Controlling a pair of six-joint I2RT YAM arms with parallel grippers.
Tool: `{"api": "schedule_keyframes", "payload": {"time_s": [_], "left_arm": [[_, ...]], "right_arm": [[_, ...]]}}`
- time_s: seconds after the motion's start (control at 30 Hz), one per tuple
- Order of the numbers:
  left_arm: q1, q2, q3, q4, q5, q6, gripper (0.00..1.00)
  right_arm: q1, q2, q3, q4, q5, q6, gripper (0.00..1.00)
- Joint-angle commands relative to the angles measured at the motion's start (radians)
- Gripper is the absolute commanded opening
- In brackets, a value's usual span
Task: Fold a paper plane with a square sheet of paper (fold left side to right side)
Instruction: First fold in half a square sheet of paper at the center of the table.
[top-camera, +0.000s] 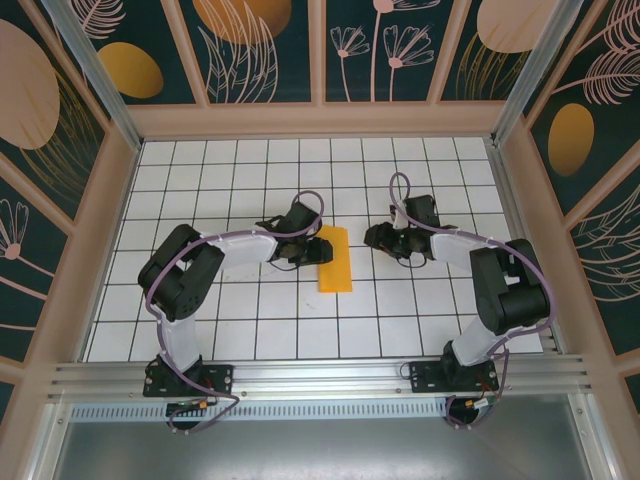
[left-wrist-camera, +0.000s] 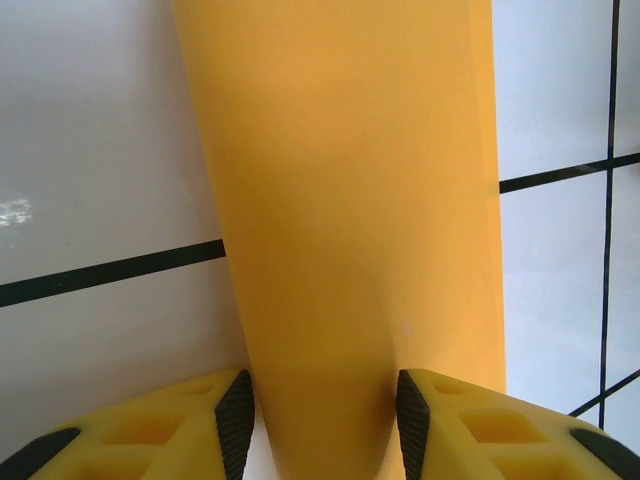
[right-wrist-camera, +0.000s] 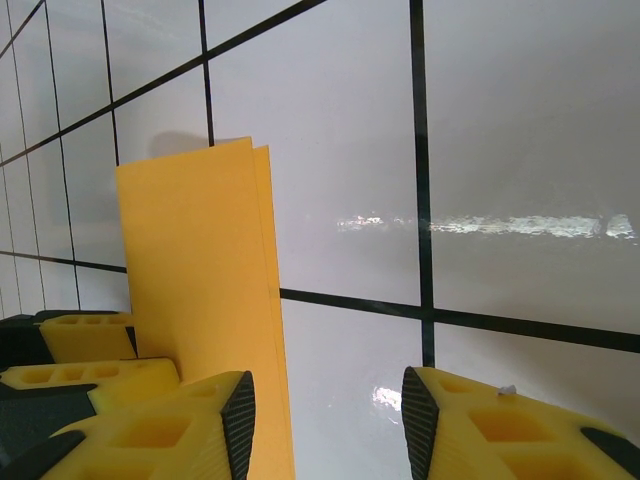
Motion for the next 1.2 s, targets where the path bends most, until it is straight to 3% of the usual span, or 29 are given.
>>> {"api": "schedule_keyframes", "payload": {"time_s": [0.0,1.17], "left_arm": [[-0.019,0.056,0.012,-0.03,0.016,0.031,0.47],[-0.029,0.098,0.044,-0.08,0.007,0.073,0.49]], "right_arm": [[-0.007,-0.02,-0.013,-0.016,-0.002,-0.022,0.46],[-0.002,0.001,-0.01,-0.001,-0.034,-0.015,0.47]]}}
